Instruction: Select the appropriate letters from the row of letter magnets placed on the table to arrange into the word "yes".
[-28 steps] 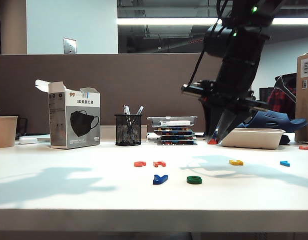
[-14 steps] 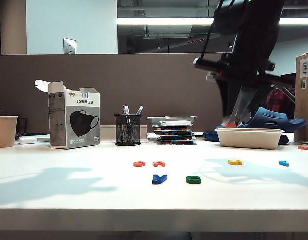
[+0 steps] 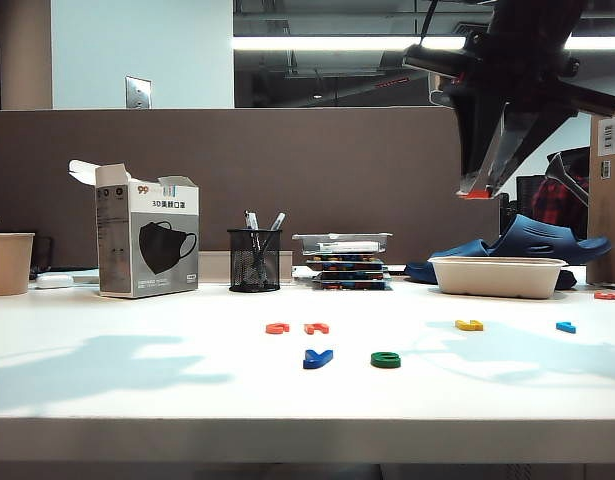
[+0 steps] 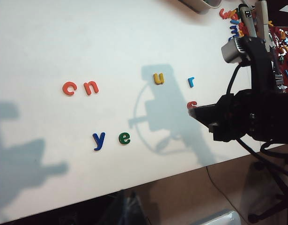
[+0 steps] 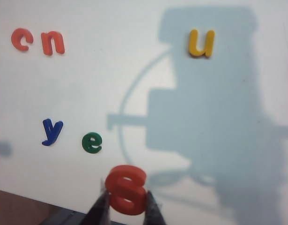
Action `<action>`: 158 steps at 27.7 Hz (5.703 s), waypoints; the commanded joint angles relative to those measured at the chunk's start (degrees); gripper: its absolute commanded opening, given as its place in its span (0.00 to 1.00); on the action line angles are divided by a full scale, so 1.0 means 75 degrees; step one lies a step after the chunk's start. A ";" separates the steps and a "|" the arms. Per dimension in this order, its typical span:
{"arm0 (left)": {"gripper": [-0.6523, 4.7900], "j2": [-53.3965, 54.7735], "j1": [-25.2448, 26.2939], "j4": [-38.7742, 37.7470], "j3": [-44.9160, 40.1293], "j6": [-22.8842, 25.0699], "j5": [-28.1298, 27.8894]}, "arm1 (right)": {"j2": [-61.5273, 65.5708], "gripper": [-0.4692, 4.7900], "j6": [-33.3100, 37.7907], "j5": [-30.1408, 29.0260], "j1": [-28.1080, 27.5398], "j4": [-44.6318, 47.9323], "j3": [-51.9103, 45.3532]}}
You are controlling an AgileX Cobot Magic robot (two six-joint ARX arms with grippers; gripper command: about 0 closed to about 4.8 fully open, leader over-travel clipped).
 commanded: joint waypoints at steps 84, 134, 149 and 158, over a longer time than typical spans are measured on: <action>0.11 -0.0017 -0.0003 0.0038 0.0023 0.0032 0.0003 | 0.0711 0.31 0.1058 0.0189 0.0962 0.3281 -0.3034; 0.11 -0.0017 -0.0003 0.0038 0.0023 0.0032 0.0003 | 0.0691 0.43 0.0280 0.0058 0.0895 0.1128 -0.0306; 0.11 -0.0017 -0.0003 0.0038 0.0023 0.0032 0.0000 | -0.0554 0.09 -0.0487 0.0472 0.0192 0.0912 0.0160; 0.11 -0.0017 -0.0003 0.0038 0.0023 0.0032 0.0000 | -0.2055 0.09 -0.0863 0.0729 -0.0702 0.0906 0.0154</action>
